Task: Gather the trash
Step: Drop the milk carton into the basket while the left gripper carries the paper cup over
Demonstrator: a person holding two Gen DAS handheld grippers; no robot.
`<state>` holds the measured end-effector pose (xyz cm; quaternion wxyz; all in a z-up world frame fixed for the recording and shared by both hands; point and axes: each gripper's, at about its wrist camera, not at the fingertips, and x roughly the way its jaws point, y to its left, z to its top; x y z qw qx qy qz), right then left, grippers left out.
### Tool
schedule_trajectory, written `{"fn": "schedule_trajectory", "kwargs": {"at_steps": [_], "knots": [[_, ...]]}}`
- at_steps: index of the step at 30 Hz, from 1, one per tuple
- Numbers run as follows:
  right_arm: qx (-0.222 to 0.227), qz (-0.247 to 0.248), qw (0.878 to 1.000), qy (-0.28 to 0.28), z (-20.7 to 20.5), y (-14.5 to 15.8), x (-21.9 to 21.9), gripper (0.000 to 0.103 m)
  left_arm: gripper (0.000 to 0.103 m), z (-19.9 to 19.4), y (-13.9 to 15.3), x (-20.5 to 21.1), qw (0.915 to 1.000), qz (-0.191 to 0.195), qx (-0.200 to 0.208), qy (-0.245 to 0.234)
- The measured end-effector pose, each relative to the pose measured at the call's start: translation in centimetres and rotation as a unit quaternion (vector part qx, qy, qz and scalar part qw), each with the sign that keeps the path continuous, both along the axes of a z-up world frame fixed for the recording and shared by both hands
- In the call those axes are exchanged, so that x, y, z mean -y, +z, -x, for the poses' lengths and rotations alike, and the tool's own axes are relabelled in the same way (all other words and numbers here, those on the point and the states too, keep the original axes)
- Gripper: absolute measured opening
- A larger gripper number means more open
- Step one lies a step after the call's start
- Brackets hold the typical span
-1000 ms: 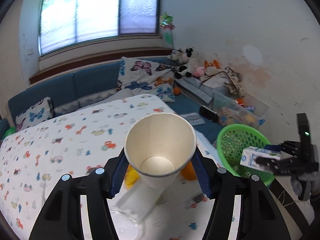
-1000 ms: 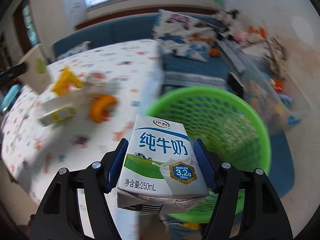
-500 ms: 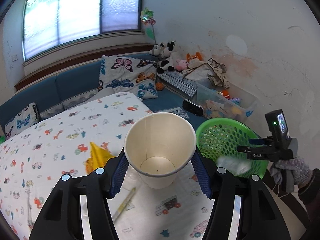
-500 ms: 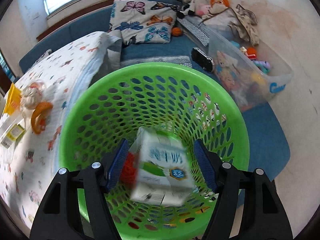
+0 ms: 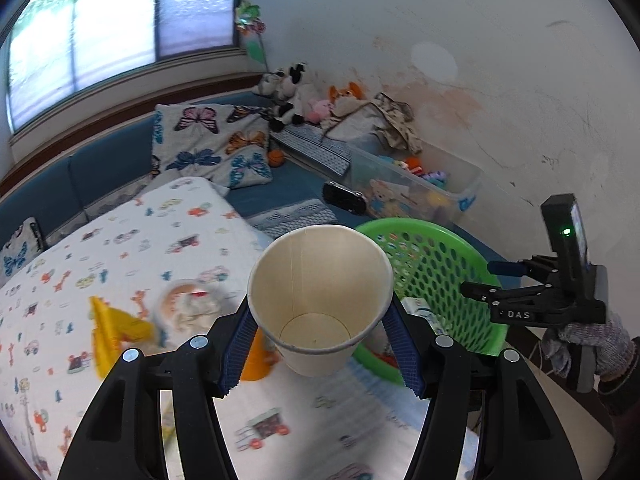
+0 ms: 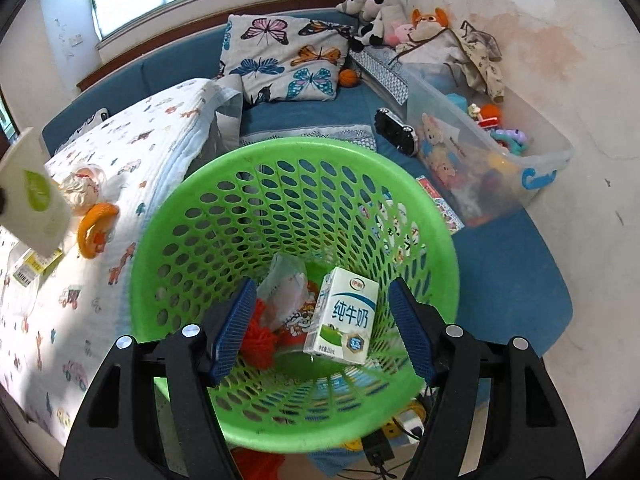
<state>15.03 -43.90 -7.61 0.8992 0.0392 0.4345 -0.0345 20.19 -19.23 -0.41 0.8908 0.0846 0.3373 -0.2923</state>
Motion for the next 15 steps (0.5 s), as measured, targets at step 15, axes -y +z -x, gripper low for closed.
{"fn": "schedule_trajectory", "kwargs": {"at_steps": [15], "knots": [[0.019, -0.004, 1.0, -0.008, 3.5, 1.2, 1.6, 0.073, 0.063, -0.2, -4.1, 7.3, 0.9979, -0.02, -0.046, -0.041]]}}
